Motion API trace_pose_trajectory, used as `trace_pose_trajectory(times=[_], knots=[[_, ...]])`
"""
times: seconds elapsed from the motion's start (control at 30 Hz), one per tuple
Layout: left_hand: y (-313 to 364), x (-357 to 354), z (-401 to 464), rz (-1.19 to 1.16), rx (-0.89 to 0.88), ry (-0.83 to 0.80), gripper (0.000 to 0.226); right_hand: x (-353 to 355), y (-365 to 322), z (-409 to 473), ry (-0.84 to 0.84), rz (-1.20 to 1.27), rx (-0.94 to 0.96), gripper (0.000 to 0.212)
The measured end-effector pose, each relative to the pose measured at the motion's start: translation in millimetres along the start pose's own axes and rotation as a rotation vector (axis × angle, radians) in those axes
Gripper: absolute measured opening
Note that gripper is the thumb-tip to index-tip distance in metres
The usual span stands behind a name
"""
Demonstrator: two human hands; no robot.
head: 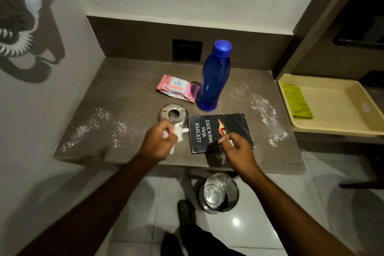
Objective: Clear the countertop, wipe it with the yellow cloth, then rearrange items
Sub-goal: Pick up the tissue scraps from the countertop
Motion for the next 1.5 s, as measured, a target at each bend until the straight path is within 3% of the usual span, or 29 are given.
trace_pose_trajectory(times=[0.07,0.17,0.33,0.43,0.57,0.67,0.77,0.9,1.07,1.17,1.27,1.4,1.5], knots=[[-30.0,-36.6,-22.2,-0.026,0.071,-0.148,0.031,1.9,27.4,-26.1,0.003,0.014,-0.041,0.024],[-76.6,-84.4,-58.0,-0.002,0.291,-0.285,0.025,6.3,79.7,-55.3,0.009,0.061,-0.18,0.022],[-173.6,-113.6,-91.2,0.056,0.791,-0.167,0.028,14.5,165.2,-77.6,0.064,0.169,-0.36,0.045],[-215.8,-126.6,-82.7,0.154,0.776,-0.094,0.036,22.6,228.5,-72.2,0.094,0.173,-0.458,0.056],[-279.3,-161.3,-60.1,0.102,0.795,0.041,0.04,27.6,319.4,-42.8,0.112,0.166,-0.52,0.053],[-337.3,-202.2,-34.3,-0.018,0.843,0.119,0.039,19.6,388.1,-8.1,0.089,0.17,-0.546,0.045],[-387.7,-246.5,-16.9,-0.215,0.94,0.088,0.026,-0.3,440.1,19.1,0.013,0.25,-0.596,0.032],[-432.7,-284.4,14.2,-0.417,0.937,0.02,0.043,-29.3,484.5,41.5,-0.089,0.371,-0.67,0.058],[-474.3,-310.0,38.3,-0.585,0.99,0.041,0.025,-54.3,509.4,59.3,-0.279,0.532,-0.663,0.065],[-492.3,-316.5,38.5,-0.678,0.977,0.038,0.038,-68.0,522.3,58.7,-0.344,0.647,-0.672,0.085],[-492.5,-320.9,40.7,-0.73,0.927,0.045,0.052,-61.0,519.2,58.0,-0.287,0.679,-0.637,0.083],[-447.7,-303.4,17.1,-0.712,0.867,0.054,0.05,-38.4,477.0,40.5,-0.209,0.61,-0.583,0.073],[-388.5,-276.0,-16.5,-0.659,0.817,0.048,0.025,-23.4,416.5,12.1,-0.192,0.602,-0.562,0.066]])
Point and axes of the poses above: each hand's wrist, its own z-axis towards the middle knuckle, its own x-axis out of the back of the hand, y = z × x, the point moved 8 cm from there along z, towards the middle knuckle, and after that the axes turned 11 degrees about -y, right-handed, at the moved point
